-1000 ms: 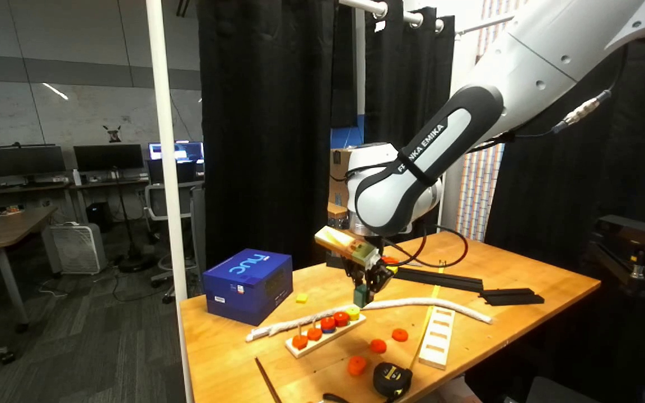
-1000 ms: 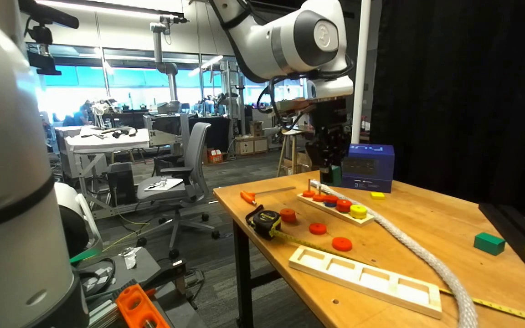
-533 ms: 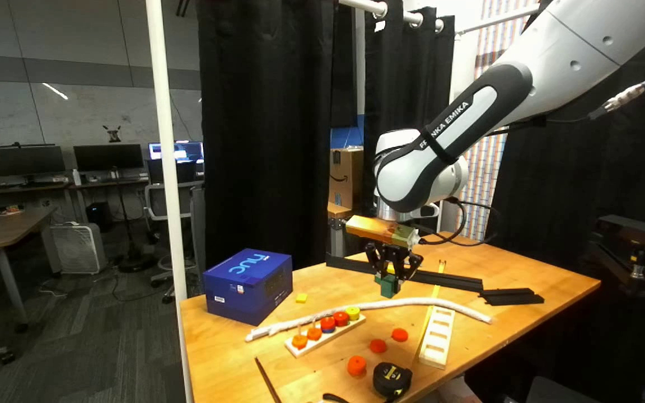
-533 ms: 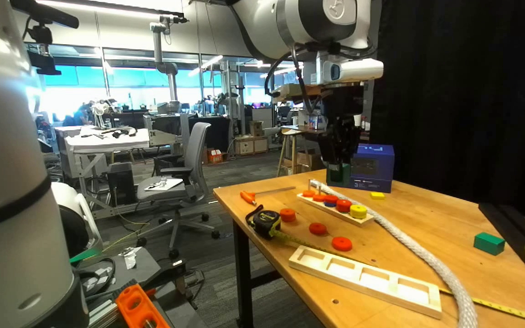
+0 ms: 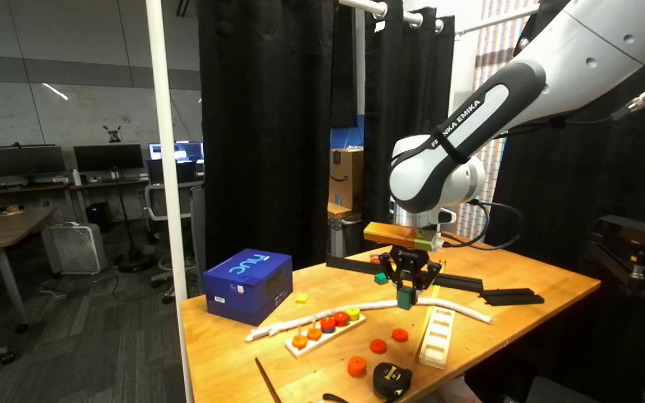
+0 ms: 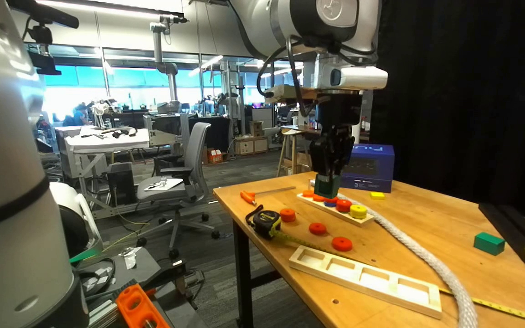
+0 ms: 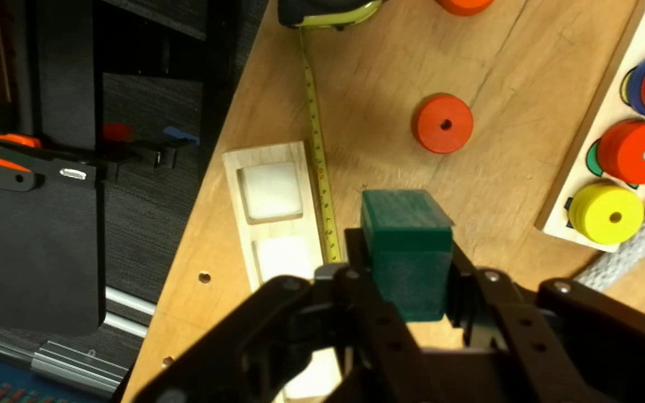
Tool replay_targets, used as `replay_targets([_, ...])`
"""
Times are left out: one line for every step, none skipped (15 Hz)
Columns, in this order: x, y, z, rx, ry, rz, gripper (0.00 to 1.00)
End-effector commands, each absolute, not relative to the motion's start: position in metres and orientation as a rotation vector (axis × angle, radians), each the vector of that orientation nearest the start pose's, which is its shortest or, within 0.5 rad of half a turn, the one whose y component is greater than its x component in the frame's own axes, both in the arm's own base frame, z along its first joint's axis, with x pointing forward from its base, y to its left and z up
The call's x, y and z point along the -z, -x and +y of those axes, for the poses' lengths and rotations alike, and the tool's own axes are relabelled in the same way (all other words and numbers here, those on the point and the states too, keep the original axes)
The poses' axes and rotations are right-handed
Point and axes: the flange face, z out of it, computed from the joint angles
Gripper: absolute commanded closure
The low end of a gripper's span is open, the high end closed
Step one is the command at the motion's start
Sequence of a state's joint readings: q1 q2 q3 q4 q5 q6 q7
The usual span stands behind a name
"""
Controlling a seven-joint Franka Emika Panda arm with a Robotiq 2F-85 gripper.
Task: Put the green square block on the first position from the left on the wooden board
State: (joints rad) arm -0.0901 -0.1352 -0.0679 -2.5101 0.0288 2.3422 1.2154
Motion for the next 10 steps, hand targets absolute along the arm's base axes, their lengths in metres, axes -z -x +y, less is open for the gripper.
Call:
replay_targets([-0.329, -0.428, -0.083, -0.09, 2.382, 1.995, 0.84])
replay_targets([-0.326, -0.425, -0.087, -0.099, 2.38, 2.0, 0.84])
replay_targets([-0.323, -0.424, -0.09, -0.111, 2.374, 2.007, 0.84])
replay_targets([-0.32, -0.422, -0.093, -0.121, 2.372, 2.012, 0.84])
replay_targets([-0.316, -0.421, -0.095, -0.131, 2.37, 2.017, 0.84])
replay_targets([-0.313, -0.419, -0.096, -0.144, 2.37, 2.018, 0.84])
replay_targets([-0.309, -0.418, -0.096, -0.158, 2.373, 2.018, 0.84])
replay_targets([-0.305, -0.416, -0.096, -0.171, 2.373, 2.016, 0.84])
replay_targets([-0.302, -0.415, -0.095, -0.187, 2.37, 2.012, 0.84])
replay_targets([-0.299, -0.413, -0.094, -0.198, 2.367, 2.013, 0.84])
